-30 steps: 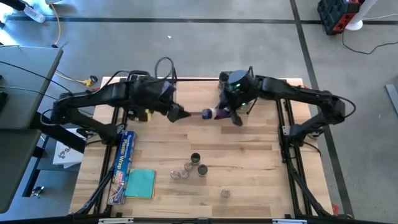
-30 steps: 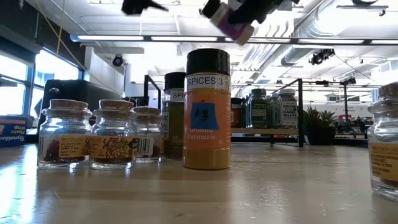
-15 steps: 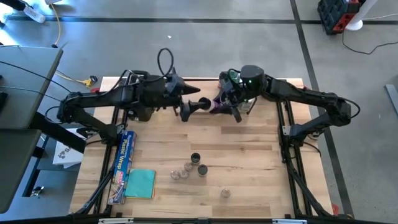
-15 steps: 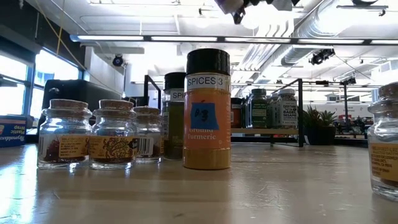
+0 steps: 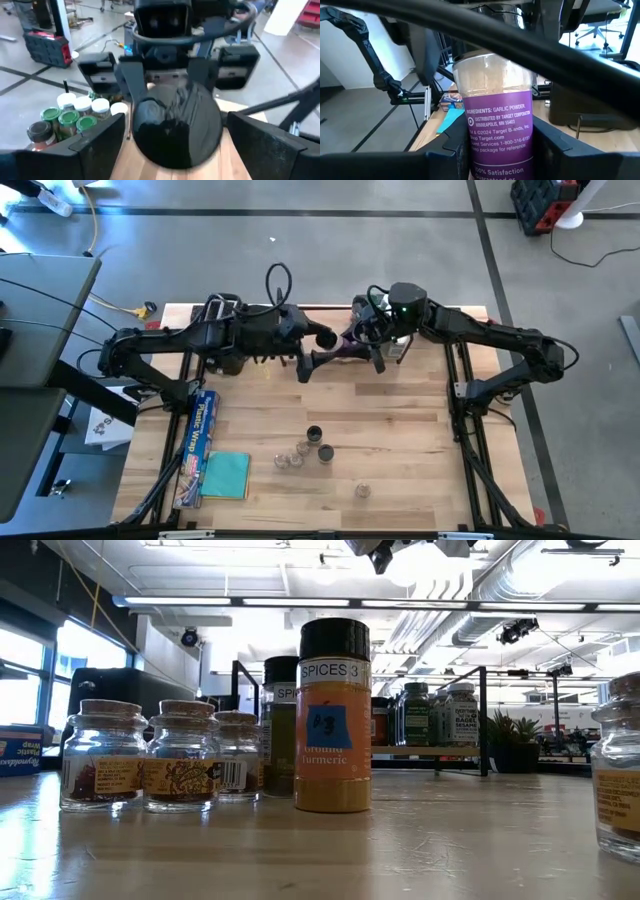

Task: Shelf spices
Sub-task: Put the black seasoning bottle on the shelf and align it with the other black seasoning bottles

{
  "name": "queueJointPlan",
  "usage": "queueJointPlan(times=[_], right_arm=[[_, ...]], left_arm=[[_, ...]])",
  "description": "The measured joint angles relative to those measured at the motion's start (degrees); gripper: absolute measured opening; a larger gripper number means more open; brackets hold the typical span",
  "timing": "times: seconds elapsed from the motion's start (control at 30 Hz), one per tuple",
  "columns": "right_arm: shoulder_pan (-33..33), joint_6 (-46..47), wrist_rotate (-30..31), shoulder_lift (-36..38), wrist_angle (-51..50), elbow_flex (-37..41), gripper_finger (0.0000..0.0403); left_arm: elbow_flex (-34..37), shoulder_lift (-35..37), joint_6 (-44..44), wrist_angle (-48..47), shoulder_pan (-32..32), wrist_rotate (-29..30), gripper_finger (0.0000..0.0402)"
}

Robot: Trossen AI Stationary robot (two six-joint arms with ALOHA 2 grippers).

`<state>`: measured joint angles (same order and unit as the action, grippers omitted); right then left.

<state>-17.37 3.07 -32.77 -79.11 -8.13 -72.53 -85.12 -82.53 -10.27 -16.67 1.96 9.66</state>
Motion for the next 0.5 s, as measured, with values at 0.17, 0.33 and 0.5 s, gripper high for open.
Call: queueJointPlan(times=[0.17,0.33,0.5], right_arm=[[0.0,0.35,0.03,0.0,-0.1,0.0,0.0138],[0.04,1.62,-0.19,0.0,0.12,-0.04,0.0138],[0.07,1.59,-0.31,0.0,0.29,-0.1,0.0138]], left_arm=[[0.0,-1.07,-3.09,2.86,0.0,-0.84,0.0332],[0.0,-0.77,-4.58,2.98,-0.2,-0.99,0.0289],[0.0,-0.36,-4.67,3.0,-0.18,-0.72,0.024]])
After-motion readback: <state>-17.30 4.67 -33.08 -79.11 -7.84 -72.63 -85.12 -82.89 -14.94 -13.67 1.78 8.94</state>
